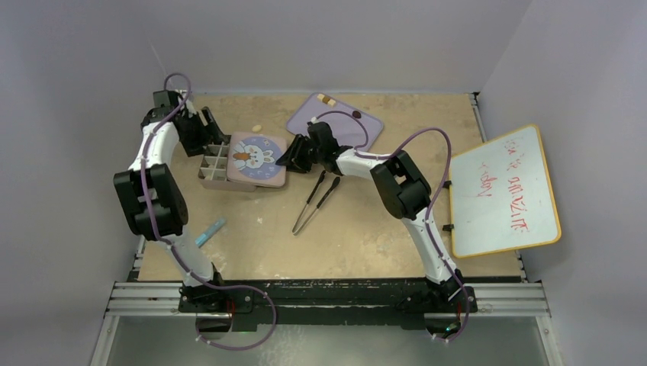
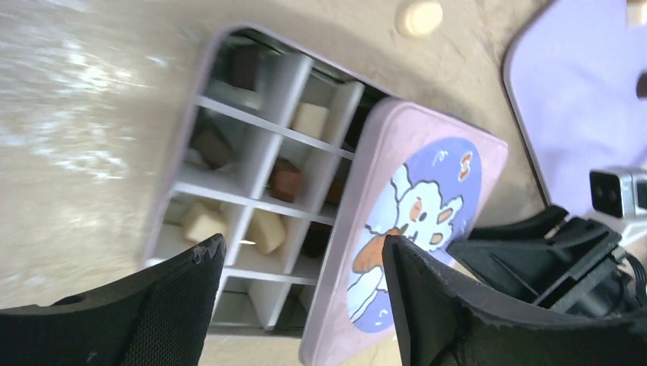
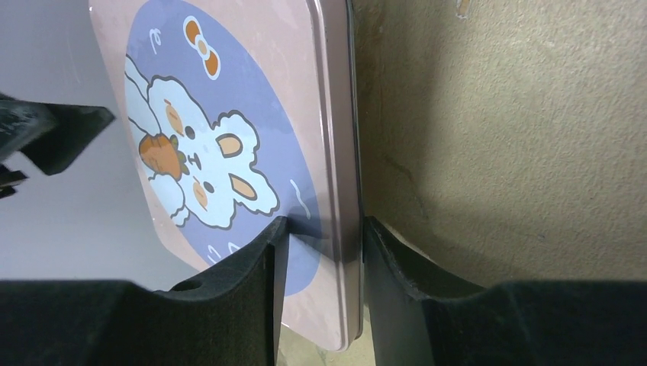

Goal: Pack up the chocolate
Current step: Close the box lid on the packing box.

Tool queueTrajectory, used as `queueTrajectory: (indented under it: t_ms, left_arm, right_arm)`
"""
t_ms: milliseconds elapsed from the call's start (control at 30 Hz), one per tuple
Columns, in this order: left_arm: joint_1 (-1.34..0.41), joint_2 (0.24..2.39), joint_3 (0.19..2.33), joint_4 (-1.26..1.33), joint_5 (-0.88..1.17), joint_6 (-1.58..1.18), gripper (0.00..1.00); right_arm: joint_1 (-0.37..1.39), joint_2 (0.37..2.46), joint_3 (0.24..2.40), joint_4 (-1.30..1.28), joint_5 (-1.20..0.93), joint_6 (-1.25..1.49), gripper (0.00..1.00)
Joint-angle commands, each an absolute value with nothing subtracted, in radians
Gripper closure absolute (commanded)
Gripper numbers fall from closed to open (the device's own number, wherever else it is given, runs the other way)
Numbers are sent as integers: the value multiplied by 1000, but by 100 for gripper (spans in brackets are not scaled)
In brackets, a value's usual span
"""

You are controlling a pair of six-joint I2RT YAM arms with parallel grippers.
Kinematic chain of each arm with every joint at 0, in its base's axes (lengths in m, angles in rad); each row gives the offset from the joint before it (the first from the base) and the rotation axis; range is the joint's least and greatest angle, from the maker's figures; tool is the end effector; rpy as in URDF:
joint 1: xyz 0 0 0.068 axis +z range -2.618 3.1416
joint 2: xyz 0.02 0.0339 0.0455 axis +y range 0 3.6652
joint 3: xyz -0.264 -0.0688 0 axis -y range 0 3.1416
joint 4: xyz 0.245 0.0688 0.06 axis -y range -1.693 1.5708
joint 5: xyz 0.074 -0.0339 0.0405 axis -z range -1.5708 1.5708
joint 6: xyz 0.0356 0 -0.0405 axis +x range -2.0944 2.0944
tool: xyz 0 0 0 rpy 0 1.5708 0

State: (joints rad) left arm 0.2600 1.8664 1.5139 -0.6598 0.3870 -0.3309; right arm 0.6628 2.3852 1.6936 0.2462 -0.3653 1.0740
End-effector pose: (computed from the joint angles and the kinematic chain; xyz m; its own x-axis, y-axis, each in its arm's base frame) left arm 0.3941 0.0909 0.2471 -0.7605 -0.5136 -0.3972 -0.3086 0.8242 -0.4749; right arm 0.4145 0.3397 0.1384 -0.8905 0.3465 -0.2948 -0.0965 0.4894 0.8667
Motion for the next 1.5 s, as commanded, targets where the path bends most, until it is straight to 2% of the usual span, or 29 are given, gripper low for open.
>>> queueTrajectory:
  t_ms: [0,200,500,633,900,1133,1367,1467]
  left_arm:
    - [314,1759,1542,-584,170,-374,26]
    - [434,1849,1517,-531,192,-432,48]
    - [439,2032,1535,-527,393,-433,64]
    - [437,2068,1530,-520,518,-435,74]
    - [414,2046,1464,-486,605,-452,76]
    - [399,2008,1425,-472,637,-470,76]
    - [396,1981,1417,-470,654,-474,75]
    - [394,1980,1410,-461,664,-479,75]
  right_arm:
    - [671,2336,1720,261,-376,1075,59]
    - [673,2346,1747,256,-382,1067,60]
    - [684,2358,1785,224,-388,1036,60]
    - [686,2367,1802,210,-390,1034,60]
    - [701,2389,1845,183,-362,1073,60]
    - [704,2390,1800,233,-260,1183,62]
    - [711,2407,1789,272,-184,1269,75]
    - [710,2406,1764,308,-153,1307,86]
